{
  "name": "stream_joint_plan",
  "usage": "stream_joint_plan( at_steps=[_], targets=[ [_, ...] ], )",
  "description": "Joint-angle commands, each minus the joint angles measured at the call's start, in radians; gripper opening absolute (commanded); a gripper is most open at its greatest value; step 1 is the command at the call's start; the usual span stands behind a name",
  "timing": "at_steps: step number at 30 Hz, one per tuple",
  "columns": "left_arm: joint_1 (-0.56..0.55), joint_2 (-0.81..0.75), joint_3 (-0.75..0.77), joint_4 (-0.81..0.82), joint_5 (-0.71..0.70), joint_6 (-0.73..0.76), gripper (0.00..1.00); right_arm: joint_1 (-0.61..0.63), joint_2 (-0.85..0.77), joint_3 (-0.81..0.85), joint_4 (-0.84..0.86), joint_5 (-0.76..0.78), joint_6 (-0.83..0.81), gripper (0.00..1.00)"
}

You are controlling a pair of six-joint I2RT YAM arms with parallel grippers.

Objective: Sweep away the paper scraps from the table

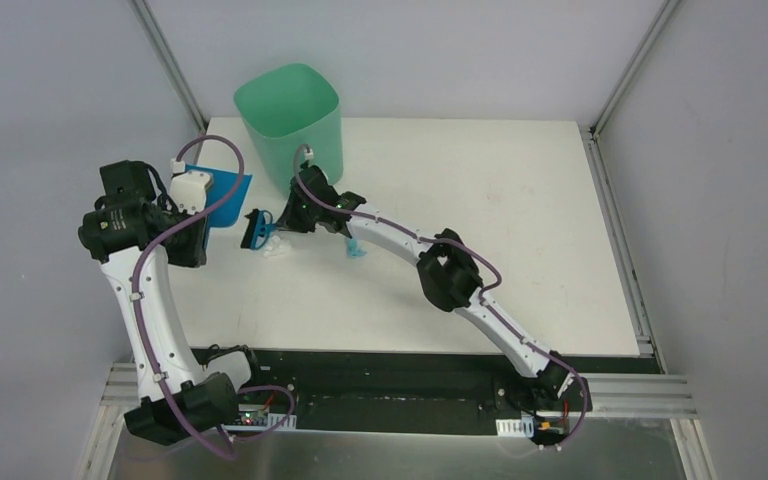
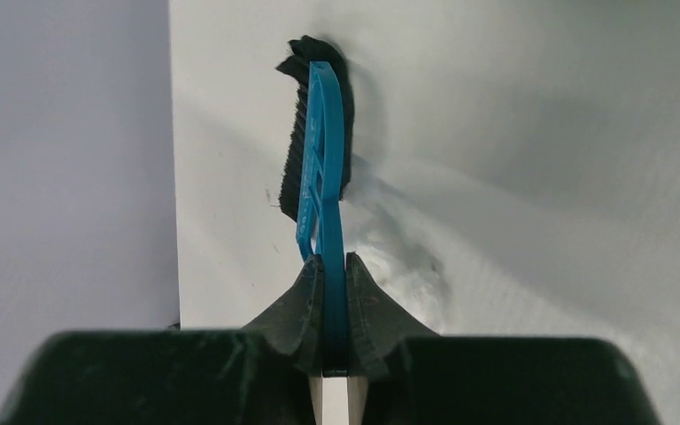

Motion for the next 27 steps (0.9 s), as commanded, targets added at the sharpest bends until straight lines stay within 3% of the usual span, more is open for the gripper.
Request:
stream_joint_plan(
  at_steps=[1, 8, 12, 16, 19, 23, 27],
  targets=[
    [0.004, -0.048, -0.023, 0.008, 0.033, 0.029, 0.07, -0.007, -0.167, -0.181, -0.219, 0.034, 0.106, 0.00],
    [0.005, -0.080, -0.079, 0.011, 0.064, 0.093, 0.07, -0.052, -0.476, -0.625, -0.149, 0.023, 0.061, 0.00],
    [0.005, -0.066, -0.116, 0.015, 0.094, 0.141, 0.07, -0.139, -0.736, -0.958, -0.029, 0.007, -0.023, 0.00],
    [0.005, -0.039, -0.120, -0.011, 0.187, 0.245, 0.08, -0.254, -0.909, -1.164, -0.021, 0.007, -0.173, 0.00],
    [0.002, -0.029, -0.137, -0.005, 0.210, 0.301, 0.08, -0.344, -0.976, -1.249, -0.016, -0.027, -0.261, 0.00],
    [-0.040, 0.009, -0.165, -0.040, 0.242, 0.372, 0.07, -0.402, -1.062, -1.286, -0.003, -0.203, -0.431, 0.00],
    [-0.198, 0.032, -0.228, -0.027, 0.201, 0.369, 0.07, -0.482, -1.179, -1.278, -0.021, -0.317, -0.517, 0.00]
  ],
)
